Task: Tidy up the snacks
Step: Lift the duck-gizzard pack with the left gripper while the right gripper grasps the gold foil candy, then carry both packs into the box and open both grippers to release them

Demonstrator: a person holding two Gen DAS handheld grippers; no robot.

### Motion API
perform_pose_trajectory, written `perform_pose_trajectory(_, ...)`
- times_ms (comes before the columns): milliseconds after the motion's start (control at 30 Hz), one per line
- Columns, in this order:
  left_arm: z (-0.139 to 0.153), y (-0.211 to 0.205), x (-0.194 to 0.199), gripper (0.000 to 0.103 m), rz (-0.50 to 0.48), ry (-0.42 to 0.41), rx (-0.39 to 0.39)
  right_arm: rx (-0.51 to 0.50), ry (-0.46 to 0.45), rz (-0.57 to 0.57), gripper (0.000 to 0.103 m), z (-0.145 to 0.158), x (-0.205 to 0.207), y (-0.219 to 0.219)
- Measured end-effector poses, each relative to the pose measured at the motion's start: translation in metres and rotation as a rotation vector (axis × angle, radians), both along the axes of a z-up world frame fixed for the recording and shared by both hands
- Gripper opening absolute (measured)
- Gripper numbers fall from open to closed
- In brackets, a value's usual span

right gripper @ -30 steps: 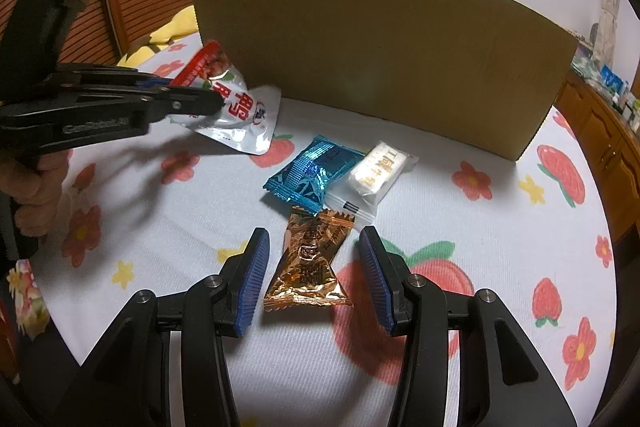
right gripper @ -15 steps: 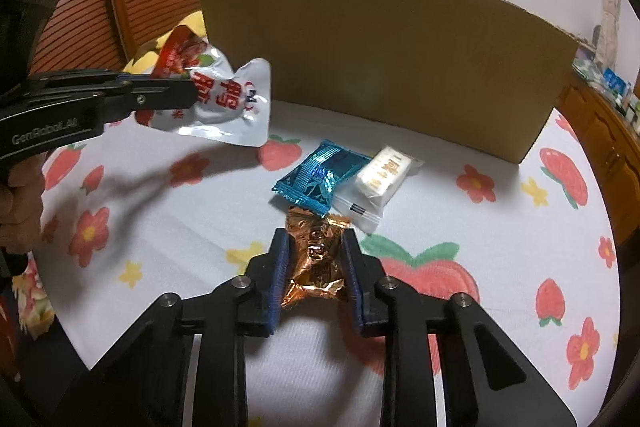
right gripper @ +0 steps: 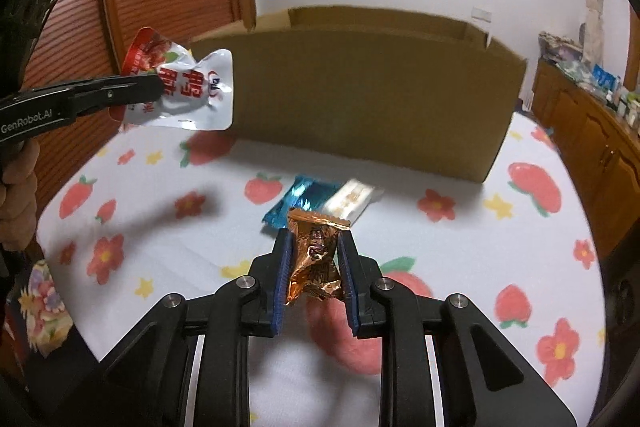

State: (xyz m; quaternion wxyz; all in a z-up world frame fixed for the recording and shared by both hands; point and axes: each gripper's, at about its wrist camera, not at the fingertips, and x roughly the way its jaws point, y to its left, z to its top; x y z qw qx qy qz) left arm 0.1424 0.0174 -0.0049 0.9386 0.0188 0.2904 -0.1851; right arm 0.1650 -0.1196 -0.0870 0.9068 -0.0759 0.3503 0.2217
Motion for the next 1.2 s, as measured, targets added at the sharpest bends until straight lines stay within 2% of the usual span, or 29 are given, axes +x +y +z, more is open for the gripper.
perform_pose_trajectory(167,0.024,-0.004,-0.002,0.003,-0.004,-0.050,-0.001,0.018,-0.050,-0.002,0.022,0.027,-0.003,-0.010)
perform_pose_trajectory(567,0.048,-0.008,0.018,0.003,0.001,-0.096,0.022,0.021,-0.146,0.006,0.022,0.076,0.008,-0.012)
perform_pose_trajectory(967,0.053,0.012,0.055,0.003,0.074,-0.086,0.034,0.023,-0.195,0.027,0.022,0.106,0.054,-0.005)
perform_pose_trajectory(1200,0.046,0.022,0.079,0.003,0.095,-0.064,0.032,0.007,-0.185,0.003,0.022,0.108,0.088,-0.001)
